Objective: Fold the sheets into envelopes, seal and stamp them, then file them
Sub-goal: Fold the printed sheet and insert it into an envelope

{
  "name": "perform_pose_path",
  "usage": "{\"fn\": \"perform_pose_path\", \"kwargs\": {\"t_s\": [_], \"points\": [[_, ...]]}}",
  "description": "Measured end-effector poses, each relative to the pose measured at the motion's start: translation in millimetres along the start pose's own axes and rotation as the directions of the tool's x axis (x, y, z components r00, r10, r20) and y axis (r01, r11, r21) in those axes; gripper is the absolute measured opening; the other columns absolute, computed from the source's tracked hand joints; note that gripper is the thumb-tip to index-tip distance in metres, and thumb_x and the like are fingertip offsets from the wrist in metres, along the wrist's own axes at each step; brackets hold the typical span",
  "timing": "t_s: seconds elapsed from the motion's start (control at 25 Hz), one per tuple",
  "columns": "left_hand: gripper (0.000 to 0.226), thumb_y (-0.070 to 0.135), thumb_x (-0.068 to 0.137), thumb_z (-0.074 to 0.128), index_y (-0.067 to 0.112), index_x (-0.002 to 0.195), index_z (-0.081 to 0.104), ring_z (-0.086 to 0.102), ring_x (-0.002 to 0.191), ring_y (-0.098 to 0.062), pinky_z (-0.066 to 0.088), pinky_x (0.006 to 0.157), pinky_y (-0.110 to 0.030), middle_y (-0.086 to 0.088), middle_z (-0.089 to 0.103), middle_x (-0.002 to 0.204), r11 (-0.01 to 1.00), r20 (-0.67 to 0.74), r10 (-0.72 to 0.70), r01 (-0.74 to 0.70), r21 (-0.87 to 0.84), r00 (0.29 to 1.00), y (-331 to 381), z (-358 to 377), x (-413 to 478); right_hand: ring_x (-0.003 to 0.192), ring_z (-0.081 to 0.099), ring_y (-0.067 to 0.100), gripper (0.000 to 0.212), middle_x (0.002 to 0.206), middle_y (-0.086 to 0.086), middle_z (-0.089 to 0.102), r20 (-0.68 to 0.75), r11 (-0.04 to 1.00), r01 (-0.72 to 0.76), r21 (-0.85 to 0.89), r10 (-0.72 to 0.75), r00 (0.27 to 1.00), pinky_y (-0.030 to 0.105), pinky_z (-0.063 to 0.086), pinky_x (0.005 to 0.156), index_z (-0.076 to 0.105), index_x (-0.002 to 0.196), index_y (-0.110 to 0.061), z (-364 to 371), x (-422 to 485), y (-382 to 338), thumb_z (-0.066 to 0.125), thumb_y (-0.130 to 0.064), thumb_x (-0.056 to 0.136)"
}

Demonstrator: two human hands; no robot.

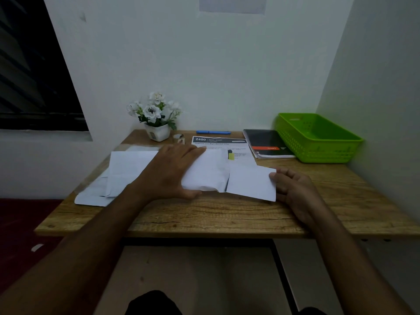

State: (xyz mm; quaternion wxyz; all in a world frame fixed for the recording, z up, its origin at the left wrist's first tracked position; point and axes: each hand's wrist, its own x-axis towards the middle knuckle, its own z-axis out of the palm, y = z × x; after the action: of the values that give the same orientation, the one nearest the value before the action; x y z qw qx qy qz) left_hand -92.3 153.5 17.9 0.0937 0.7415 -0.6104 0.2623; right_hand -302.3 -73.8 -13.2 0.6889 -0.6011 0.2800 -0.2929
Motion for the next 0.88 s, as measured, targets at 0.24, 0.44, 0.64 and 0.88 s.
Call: {"fn": "perform_pose_path", "kwargs": {"t_s": [0.24, 0.44, 0.64, 0.88], "points": [[0.098, 0.071, 0.064, 0.061, 0.015, 0.14, 0.036, 0.045, 0.12, -0.023, 0.035, 0.096, -0.038, -0.006, 0.05, 0.133, 1.0, -0.017, -0.008, 0.009, 0.018, 1.0, -6, 1, 1, 0.09, 0.074, 0.023, 0.023, 0.099, 0.009, 0.076, 0.123, 0.993, -0.11, -0.036, 0.114, 0.986, 0.025, 0.059, 0.064, 0.067, 0.109, -0.005, -22, -5, -2, 0.066, -0.015, 0.089], [0.099, 0.073, 0.064, 0.058, 0.017, 0.142, 0.033, 0.045, 0.121, -0.023, 0.035, 0.096, -0.039, -0.005, 0.048, 0.134, 1.0, 0.009, -0.013, 0.012, 0.015, 1.0, -6, 5, 3, 0.071, 0.073, 0.015, 0.023, 0.085, 0.009, 0.075, 0.063, 0.995, -0.056, -0.084, 0.062, 0.996, 0.023, 0.058, 0.058, 0.071, 0.1, -0.006, -19, -8, -2, 0.074, -0.004, 0.077], [0.098, 0.072, 0.066, 0.059, 0.015, 0.141, 0.035, 0.046, 0.119, -0.024, 0.036, 0.098, -0.041, -0.007, 0.049, 0.134, 1.0, 0.009, -0.003, 0.003, 0.006, 1.0, -3, 6, 3, 0.069, 0.072, 0.011, 0.029, 0.078, 0.006, 0.076, 0.088, 1.0, -0.004, -0.014, 0.005, 0.996, 0.02, 0.056, 0.058, 0.071, 0.099, -0.004, -9, -4, -8, 0.077, -0.005, 0.071], [0.098, 0.071, 0.066, 0.06, 0.014, 0.142, 0.034, 0.047, 0.119, -0.024, 0.037, 0.097, -0.042, -0.006, 0.049, 0.134, 1.0, 0.007, 0.003, -0.003, -0.001, 1.0, 2, 5, 6, 0.077, 0.074, 0.019, 0.03, 0.089, 0.009, 0.077, 0.115, 0.995, 0.054, -0.085, -0.044, 0.992, 0.022, 0.056, 0.06, 0.072, 0.101, -0.011, 12, 2, -13, 0.08, -0.005, 0.073]]}}
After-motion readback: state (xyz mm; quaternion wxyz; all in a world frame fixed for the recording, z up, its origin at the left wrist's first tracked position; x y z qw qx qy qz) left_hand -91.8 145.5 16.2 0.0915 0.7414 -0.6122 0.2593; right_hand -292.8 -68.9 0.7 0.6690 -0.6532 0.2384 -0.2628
